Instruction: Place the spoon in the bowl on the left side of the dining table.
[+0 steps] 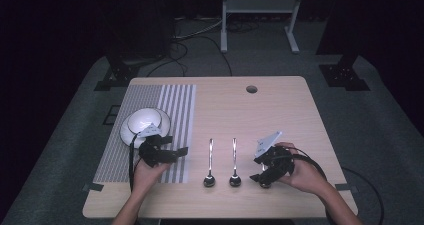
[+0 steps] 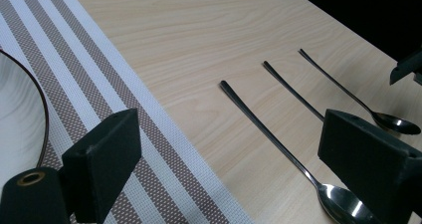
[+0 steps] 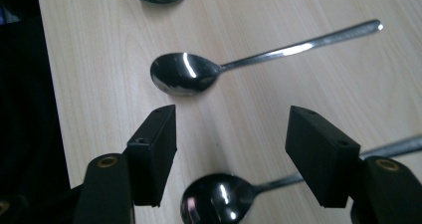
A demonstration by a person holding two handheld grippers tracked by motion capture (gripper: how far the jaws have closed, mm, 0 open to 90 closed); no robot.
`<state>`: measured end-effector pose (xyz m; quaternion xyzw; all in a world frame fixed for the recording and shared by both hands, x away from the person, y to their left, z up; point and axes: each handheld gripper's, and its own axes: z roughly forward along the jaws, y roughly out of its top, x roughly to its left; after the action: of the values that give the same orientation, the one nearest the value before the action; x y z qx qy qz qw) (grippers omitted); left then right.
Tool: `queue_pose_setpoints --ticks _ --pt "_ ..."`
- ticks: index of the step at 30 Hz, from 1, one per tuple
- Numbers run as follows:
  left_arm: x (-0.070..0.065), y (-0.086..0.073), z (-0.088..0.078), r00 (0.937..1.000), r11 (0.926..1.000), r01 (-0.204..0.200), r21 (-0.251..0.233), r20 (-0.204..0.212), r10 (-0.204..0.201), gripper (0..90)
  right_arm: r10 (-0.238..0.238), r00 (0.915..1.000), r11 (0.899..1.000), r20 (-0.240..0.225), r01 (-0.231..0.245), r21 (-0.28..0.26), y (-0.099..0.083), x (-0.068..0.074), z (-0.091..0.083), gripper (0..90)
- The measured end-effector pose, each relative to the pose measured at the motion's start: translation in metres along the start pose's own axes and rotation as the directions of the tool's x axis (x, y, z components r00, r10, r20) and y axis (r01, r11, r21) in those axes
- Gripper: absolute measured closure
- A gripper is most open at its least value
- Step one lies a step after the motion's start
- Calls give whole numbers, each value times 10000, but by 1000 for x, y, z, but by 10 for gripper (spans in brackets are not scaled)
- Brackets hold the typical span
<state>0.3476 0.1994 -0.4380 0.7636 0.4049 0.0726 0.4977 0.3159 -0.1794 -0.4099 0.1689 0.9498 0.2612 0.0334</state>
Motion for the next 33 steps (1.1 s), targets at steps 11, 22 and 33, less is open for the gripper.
queue_pose_setpoints --ticks 11,22,33 --pt "-1 -1 3 9999 9999 15 134 144 -17 89 -1126 9932 9880 -304 1151 1026 35 8 27 462" --pt "-1 -2 6 9996 9996 70 269 258 -77 89 -2111 9771 9584 -253 2120 1912 54 18 46 504" --pt "-1 -2 6 9996 9997 102 215 274 -108 91 -2645 9643 9423 145 2552 2168 54 27 57 492"
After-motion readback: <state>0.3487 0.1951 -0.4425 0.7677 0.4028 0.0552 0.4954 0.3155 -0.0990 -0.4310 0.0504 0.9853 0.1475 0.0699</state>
